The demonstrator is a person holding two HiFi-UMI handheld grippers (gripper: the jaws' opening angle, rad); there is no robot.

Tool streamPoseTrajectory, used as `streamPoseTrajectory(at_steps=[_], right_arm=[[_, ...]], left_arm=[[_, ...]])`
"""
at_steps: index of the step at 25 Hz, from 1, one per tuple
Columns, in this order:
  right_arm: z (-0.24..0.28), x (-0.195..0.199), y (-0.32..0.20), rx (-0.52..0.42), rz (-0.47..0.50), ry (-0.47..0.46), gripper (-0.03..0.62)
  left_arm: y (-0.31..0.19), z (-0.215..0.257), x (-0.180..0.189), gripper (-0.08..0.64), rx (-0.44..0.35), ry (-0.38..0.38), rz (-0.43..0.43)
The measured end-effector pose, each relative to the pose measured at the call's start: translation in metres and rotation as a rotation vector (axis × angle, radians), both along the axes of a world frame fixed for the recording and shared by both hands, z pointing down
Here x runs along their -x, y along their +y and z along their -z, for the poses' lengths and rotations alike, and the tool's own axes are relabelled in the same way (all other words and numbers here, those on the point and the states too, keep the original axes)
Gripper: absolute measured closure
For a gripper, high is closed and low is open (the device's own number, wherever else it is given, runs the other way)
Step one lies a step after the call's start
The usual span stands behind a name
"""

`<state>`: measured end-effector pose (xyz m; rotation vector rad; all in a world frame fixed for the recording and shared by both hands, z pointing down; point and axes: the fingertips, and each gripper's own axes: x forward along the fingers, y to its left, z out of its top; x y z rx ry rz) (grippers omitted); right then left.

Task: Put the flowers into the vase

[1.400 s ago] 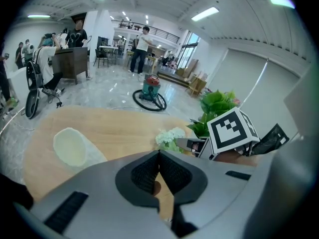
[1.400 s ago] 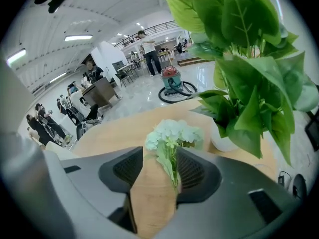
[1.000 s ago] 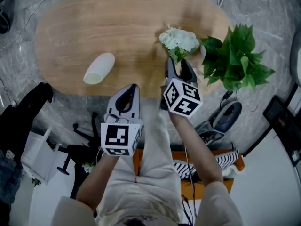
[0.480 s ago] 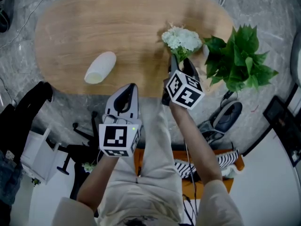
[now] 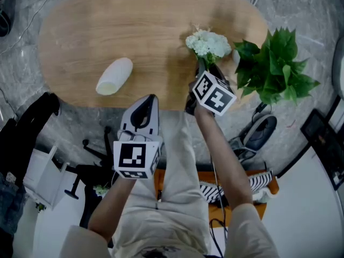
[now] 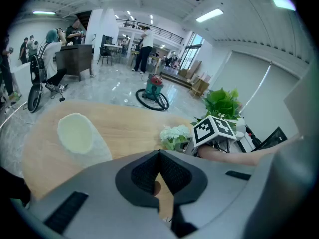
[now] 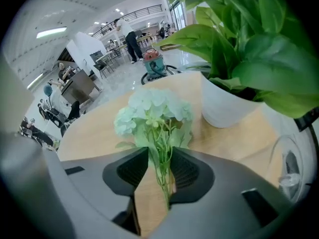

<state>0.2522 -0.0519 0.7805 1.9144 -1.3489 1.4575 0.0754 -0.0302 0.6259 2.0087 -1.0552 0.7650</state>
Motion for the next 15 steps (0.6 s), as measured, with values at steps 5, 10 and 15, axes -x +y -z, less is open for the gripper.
streamPoseTrajectory(at_steps=[5, 10, 15], right_arm=[[-0.001, 0.002, 0.0, 0.001, 0.025, 0.019, 0.473], [0.0, 0.0, 0.005, 0.012, 0.037, 0.048, 0.565], [0.01, -0.001, 0.007, -0.008, 0.037, 0.037, 0.569]], left_arm=[[0.001, 0.0, -0.001, 0.552, -0.001, 0.004, 0.002], [0.004, 0.0, 0.001, 0.552, -0.006, 0.0, -0.001], [0.005, 0.008, 0.003, 0.552, -0.015, 0.008, 0.003]])
